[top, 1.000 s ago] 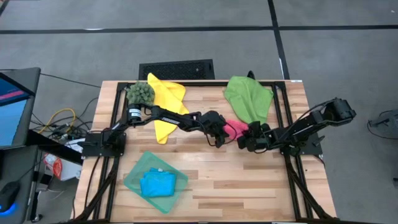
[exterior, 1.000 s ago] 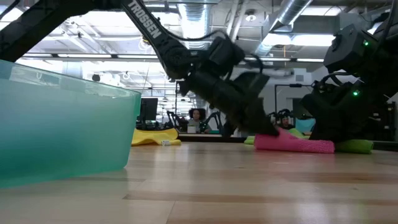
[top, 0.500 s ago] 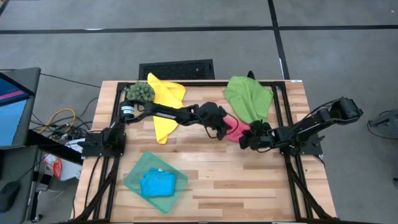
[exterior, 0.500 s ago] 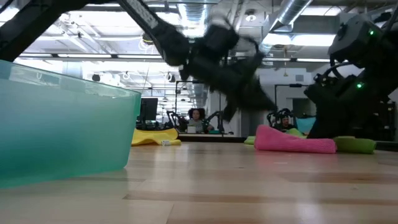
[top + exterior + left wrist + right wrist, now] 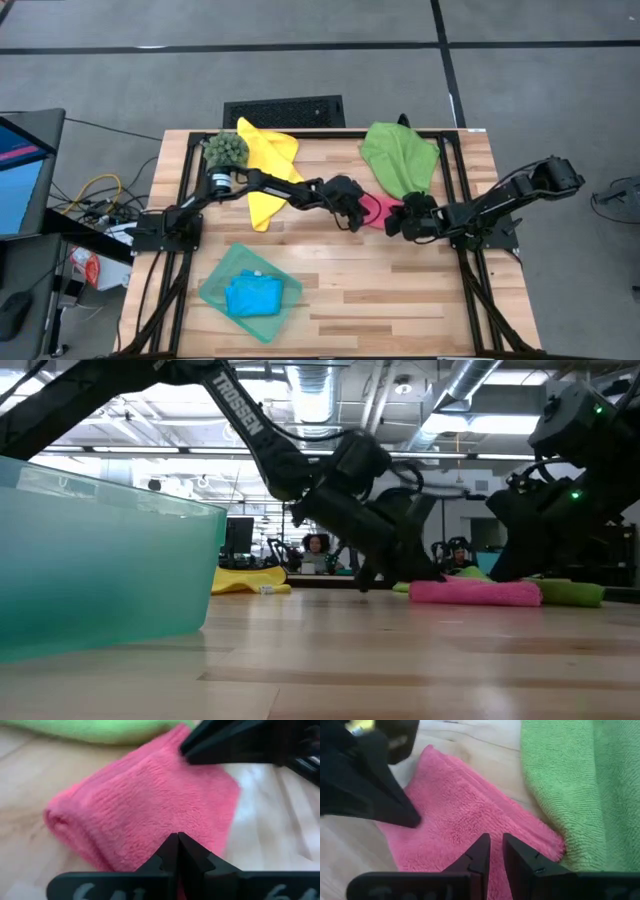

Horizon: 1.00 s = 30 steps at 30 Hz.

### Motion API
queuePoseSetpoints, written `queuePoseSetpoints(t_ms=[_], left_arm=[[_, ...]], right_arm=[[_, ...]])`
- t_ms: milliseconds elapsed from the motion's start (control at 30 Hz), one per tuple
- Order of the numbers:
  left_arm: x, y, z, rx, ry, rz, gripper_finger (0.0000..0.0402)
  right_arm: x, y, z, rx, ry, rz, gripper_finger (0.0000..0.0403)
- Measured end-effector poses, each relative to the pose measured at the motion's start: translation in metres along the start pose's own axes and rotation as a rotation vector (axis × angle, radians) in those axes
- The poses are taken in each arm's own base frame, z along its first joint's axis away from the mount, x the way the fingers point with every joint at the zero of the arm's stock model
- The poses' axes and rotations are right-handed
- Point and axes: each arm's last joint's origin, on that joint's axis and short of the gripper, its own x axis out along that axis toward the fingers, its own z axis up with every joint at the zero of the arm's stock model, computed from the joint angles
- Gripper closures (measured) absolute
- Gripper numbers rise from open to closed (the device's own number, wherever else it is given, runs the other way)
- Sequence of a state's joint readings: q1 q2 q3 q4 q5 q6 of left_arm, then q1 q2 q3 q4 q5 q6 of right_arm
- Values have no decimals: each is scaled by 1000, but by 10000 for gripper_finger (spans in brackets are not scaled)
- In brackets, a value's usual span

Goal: Fold microfiber towels
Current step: Fold the pink microfiber towel

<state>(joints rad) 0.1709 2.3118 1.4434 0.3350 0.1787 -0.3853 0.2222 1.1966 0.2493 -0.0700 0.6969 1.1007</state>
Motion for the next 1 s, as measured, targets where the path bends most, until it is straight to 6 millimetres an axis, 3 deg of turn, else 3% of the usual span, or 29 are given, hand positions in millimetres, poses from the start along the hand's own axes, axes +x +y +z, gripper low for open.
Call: queuePoseSetpoints(t_ms=[200, 400, 667, 767, 833, 1000], left_arm=[[5, 6, -4, -33, -3, 4, 401], [3, 5, 2, -60, -17, -16, 401], [-8, -4, 47, -60, -128, -83, 401], [-8, -7, 54, -11, -139, -78, 401], [-5, -5, 50, 22, -135, -48, 401], [16, 15, 16, -21, -22, -2, 402]], right_arm=[[2, 4, 1, -38, -26, 23, 326], [15, -14, -15, 33, 15, -83, 326], [16, -17, -24, 39, -3, -84, 326], [16, -16, -23, 43, -8, -66, 326], [16, -16, -23, 53, -8, -64, 326], [15, -14, -24, 69, -7, -53, 326]])
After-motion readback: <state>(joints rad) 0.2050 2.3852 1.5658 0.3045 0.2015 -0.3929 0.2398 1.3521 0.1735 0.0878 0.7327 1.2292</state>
